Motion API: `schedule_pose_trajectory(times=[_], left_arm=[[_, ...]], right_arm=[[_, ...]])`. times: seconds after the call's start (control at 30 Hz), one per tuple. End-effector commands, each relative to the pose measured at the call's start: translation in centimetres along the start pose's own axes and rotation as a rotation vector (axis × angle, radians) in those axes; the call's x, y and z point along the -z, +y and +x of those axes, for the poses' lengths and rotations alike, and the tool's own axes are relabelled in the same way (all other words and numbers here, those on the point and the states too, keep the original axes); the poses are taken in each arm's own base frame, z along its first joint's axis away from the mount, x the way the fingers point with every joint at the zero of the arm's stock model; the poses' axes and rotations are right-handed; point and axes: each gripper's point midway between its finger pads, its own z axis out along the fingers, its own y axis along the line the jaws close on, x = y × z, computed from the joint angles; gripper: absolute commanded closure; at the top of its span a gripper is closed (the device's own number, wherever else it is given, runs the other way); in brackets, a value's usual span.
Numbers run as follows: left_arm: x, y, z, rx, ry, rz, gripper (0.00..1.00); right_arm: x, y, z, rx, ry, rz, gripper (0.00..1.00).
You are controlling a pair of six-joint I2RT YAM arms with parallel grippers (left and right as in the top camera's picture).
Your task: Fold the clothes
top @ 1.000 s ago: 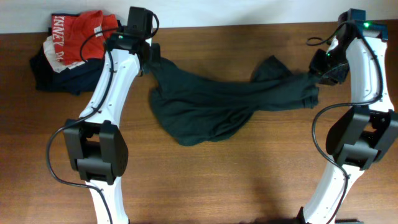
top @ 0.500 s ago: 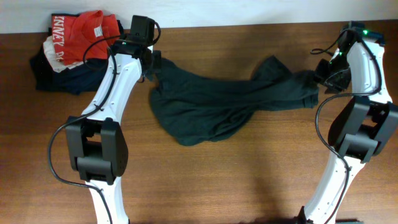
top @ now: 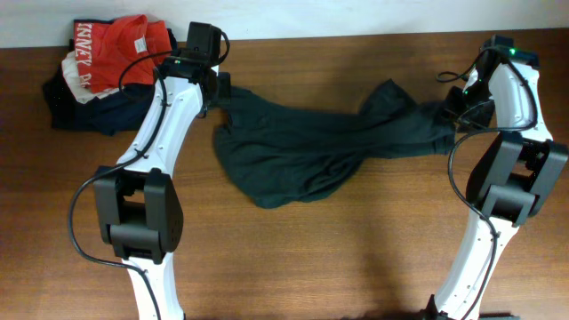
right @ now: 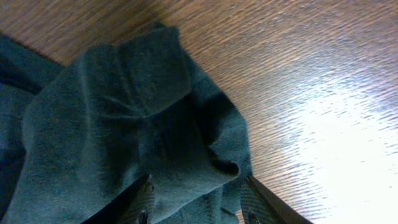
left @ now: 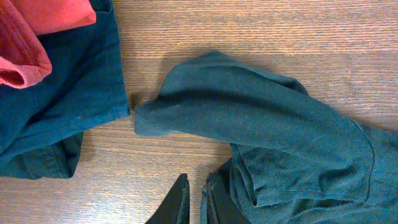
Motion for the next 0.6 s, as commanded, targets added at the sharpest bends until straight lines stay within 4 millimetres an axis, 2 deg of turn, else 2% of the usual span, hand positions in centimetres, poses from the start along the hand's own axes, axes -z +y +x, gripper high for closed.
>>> schedule_pose_trajectory(times=[0.0,0.13,0.3,0.37,0.43,0.5,0.57], left_arm=[[-0.1,0.5,0.1,0.007,0.004,-0.014,0.89],[-0.1,0.5,0.2,0.006,0.006,-0.015,0.88],[-0.1,0.5,0.2,0.006,0.007,-0.015,0.86],[-0.1,0.5,0.2,0.006,0.007,-0.015,0.84],[-0.1,0.5,0.2,0.006,0.007,-0.015,0.84],[-0.1,0.5,0.2,0.006,0.007,-0.015,0.84],[-0.1,0.5,0.2,0.006,0.007,-0.015,0.84]], right_arm=[[-1.0,-0.9,0.2,0.019,0.018,0.062,0.51],[-1.6,0.5,0.6,0.152,0.034,-0.027,0.51],[-2.7,0.2,1.4,0.15,0.062,-0.022,0.57],[-2.7,0.2,1.3,0.149,0.058,-0.02,0.66],[-2.6,-0.4,1.3,0.15,0.057,0.013,0.88],[-2.6,-1.0,1.5,0.149,0.066,0.045,0.96],[-2.5,-1.4,1.6,0.148,0.072,0.065,0.96]])
